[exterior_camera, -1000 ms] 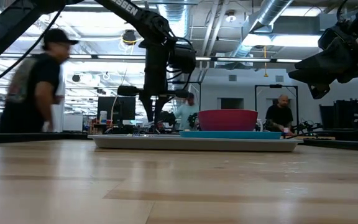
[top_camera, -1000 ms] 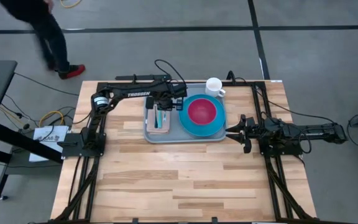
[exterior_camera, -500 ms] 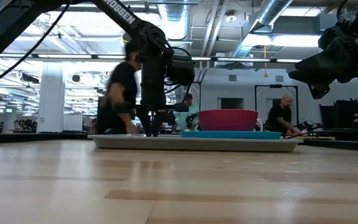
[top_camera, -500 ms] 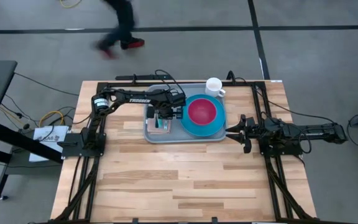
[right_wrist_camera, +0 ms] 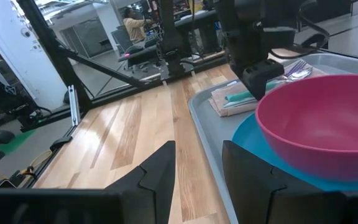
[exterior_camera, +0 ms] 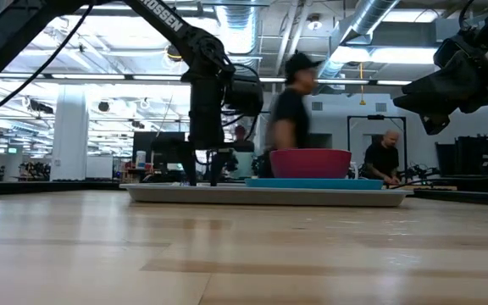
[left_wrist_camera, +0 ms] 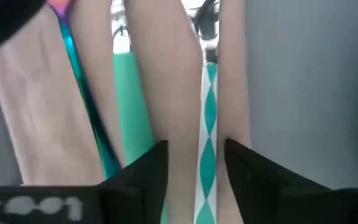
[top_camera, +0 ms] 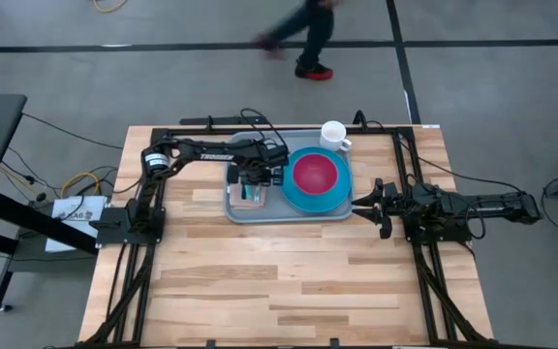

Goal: Set up tray
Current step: Put the green knife on the light brown napkin, then return to Home Position

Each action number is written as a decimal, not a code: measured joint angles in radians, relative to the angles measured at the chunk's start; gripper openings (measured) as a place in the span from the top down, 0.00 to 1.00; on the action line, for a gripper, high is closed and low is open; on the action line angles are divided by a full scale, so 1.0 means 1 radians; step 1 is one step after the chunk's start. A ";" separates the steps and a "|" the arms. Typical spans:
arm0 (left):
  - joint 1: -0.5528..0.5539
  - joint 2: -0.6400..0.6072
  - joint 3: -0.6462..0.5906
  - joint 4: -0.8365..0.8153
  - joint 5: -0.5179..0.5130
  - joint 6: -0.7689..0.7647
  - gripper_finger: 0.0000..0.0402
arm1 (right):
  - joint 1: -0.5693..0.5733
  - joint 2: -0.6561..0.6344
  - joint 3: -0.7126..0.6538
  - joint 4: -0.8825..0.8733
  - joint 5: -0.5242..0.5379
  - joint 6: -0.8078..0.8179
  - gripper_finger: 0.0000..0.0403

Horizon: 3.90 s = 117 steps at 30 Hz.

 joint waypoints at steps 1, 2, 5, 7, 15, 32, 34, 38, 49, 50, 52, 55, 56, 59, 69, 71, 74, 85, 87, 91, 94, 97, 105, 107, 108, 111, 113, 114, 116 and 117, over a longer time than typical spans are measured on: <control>0.000 -0.006 0.000 0.000 -0.005 0.003 0.62 | 0.000 0.000 0.000 0.000 0.000 0.000 0.70; 0.000 -0.013 0.000 0.000 -0.012 0.004 0.61 | 0.000 0.000 0.000 0.000 0.000 0.000 0.70; 0.000 -0.042 0.000 -0.002 -0.043 0.004 0.59 | 0.000 0.000 0.000 0.000 0.000 0.000 0.70; 0.000 -0.073 0.000 0.000 -0.065 0.004 0.58 | 0.000 0.000 0.000 0.000 0.000 0.000 0.70; -0.030 -0.270 0.000 0.071 -0.169 0.060 0.58 | 0.000 0.000 0.000 0.000 0.000 0.000 0.70; -0.337 -0.830 -0.379 1.164 -0.133 0.752 0.58 | 0.000 0.000 0.000 0.000 0.000 0.000 0.70; -0.347 -0.902 -0.502 1.319 -0.044 0.759 0.58 | 0.000 0.000 0.000 0.000 0.000 0.000 0.70; -0.349 -1.075 -0.710 1.508 0.090 0.783 0.58 | 0.000 0.000 0.000 0.000 0.000 0.000 0.70; -0.368 -1.577 -1.094 1.525 0.144 0.782 0.58 | 0.000 0.000 0.000 0.000 0.000 0.000 0.70; -0.370 -1.612 -1.119 1.520 0.140 0.782 0.58 | 0.000 0.000 0.000 0.000 0.000 0.000 0.70; -0.374 -1.678 -1.159 1.508 0.136 0.782 0.58 | 0.000 0.000 0.000 0.000 0.000 0.000 0.70; -0.376 -1.758 -1.207 1.487 0.135 0.782 0.58 | 0.000 0.000 0.000 0.000 0.000 0.000 0.70; -0.376 -1.780 -1.222 1.485 0.136 0.782 0.58 | 0.000 0.000 0.000 0.000 0.000 0.000 0.70; -0.376 -1.837 -1.264 1.485 0.135 0.782 0.58 | 0.000 0.000 0.000 0.000 0.000 0.000 0.70; -0.376 -1.969 -1.391 1.512 0.134 0.756 0.58 | 0.000 0.000 0.000 0.000 0.000 0.000 0.70; -0.376 -1.984 -1.411 1.513 0.139 0.754 0.58 | 0.000 0.000 0.000 0.000 0.000 0.000 0.70; -0.376 -2.005 -1.444 1.512 0.141 0.739 0.58 | 0.000 0.000 0.000 0.000 0.000 0.000 0.70; -0.376 -2.078 -1.497 1.416 0.125 0.742 0.58 | 0.000 0.000 0.000 0.000 0.000 0.000 0.70; -0.376 -2.078 -1.497 1.372 0.125 0.753 0.58 | 0.000 0.000 0.000 0.000 0.000 0.000 0.70; -0.376 -2.077 -1.497 1.233 0.120 0.763 0.58 | 0.000 0.000 0.000 0.000 0.000 0.000 0.70; -0.376 -2.077 -1.497 1.155 0.116 0.764 0.58 | 0.000 0.000 0.000 0.000 0.000 0.000 0.70; -0.376 -2.077 -1.498 1.105 0.115 0.784 0.58 | 0.000 0.000 0.000 0.000 0.000 0.000 0.70; -0.376 -2.076 -1.498 0.946 0.114 0.828 0.58 | 0.000 0.000 0.000 0.000 0.000 0.000 0.70; -0.376 -2.076 -1.496 0.943 0.116 0.831 0.58 | 0.000 0.000 0.000 0.000 0.000 0.000 0.70; -0.376 -2.077 -1.493 0.933 0.117 0.841 0.58 | 0.000 0.000 0.000 0.000 0.000 0.000 0.70; -0.376 -2.076 -1.492 0.925 0.112 0.849 0.58 | 0.000 0.000 0.000 0.000 0.000 0.000 0.70; -0.376 -2.075 -1.491 0.923 0.106 0.846 0.58 | 0.000 0.000 0.000 0.000 0.000 0.000 0.70; -0.376 -2.074 -1.491 0.922 0.106 0.845 0.58 | 0.000 0.000 0.000 0.000 0.000 0.000 0.70; -0.376 -2.073 -1.491 0.921 0.106 0.844 0.58 | 0.000 0.000 0.000 0.000 0.000 0.000 0.70; -0.376 -2.073 -1.490 0.921 0.106 0.843 0.58 | 0.000 0.000 0.000 0.000 0.000 0.000 0.70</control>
